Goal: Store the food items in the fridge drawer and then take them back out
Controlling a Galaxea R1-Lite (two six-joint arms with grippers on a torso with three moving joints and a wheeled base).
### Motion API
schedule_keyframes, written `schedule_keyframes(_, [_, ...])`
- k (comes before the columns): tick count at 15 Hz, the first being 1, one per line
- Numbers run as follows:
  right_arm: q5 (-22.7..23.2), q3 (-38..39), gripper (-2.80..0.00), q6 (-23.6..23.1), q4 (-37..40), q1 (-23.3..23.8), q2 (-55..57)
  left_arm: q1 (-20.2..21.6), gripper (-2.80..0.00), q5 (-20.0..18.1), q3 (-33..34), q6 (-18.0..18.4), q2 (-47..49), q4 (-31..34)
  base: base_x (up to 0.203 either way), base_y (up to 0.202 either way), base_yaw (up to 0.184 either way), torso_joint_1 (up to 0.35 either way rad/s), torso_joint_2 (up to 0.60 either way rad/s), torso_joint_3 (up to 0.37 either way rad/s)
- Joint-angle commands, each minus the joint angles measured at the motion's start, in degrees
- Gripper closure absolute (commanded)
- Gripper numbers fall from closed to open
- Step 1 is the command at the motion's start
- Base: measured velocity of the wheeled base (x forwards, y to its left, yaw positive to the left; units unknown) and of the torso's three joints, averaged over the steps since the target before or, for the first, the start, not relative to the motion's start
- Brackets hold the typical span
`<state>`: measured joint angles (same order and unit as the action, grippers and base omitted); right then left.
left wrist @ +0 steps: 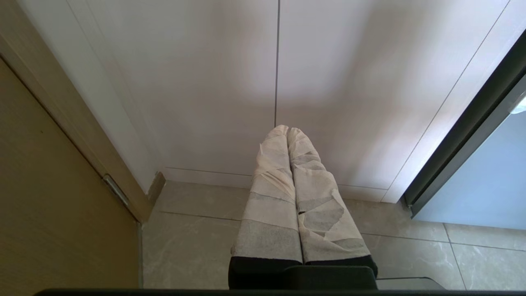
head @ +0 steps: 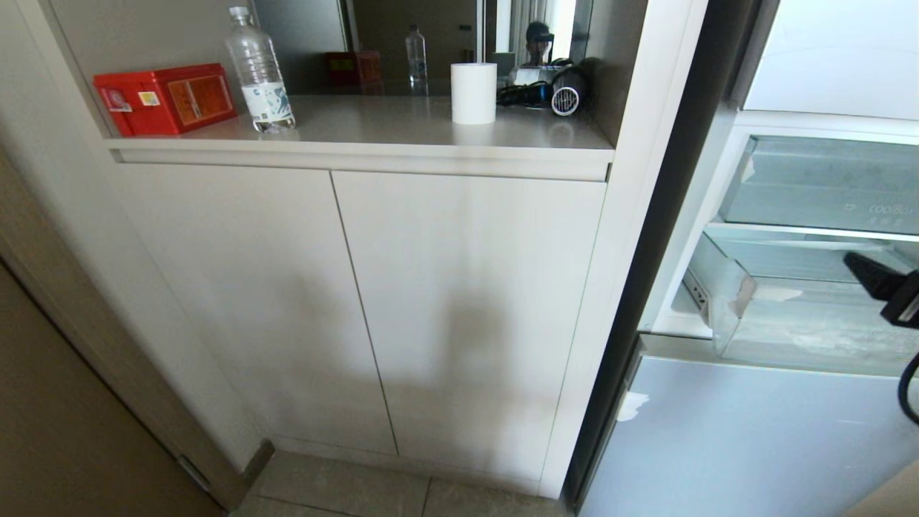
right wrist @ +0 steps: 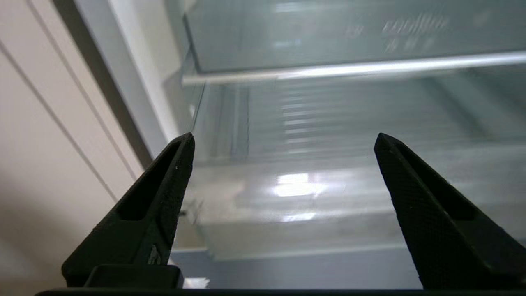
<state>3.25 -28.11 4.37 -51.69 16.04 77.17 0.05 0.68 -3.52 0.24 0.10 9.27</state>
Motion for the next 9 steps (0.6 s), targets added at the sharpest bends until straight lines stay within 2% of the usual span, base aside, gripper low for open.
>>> schedule_keyframes(1, [4.67,-12.85,-2.80,-0.91,21.93,5.72,-3.19,0.04,0.00,0.02,0.01,0.02,0.08,0.05,0.000,0.000,0.000,0.000,0.00,0.000])
schedule_keyframes(3, [8.23,-21.49,-2.80,-3.06,31.00,9.25,0.23,0.04,0.00,0.02,0.01,0.02,0.08,0.05,0.000,0.000,0.000,0.000,0.00,0.000])
schedule_keyframes(6, [9.92,-27.33,-2.80,-7.85,33.99,12.71,8.90,-0.04,0.00,0.02,0.01,0.02,0.08,0.05,0.000,0.000,0.000,0.000,0.00,0.000])
schedule_keyframes(9, [10.18,-31.55,-2.80,-9.43,34.79,13.12,15.05,-0.04,0.00,0.02,0.01,0.02,0.08,0.05,0.000,0.000,0.000,0.000,0.00,0.000])
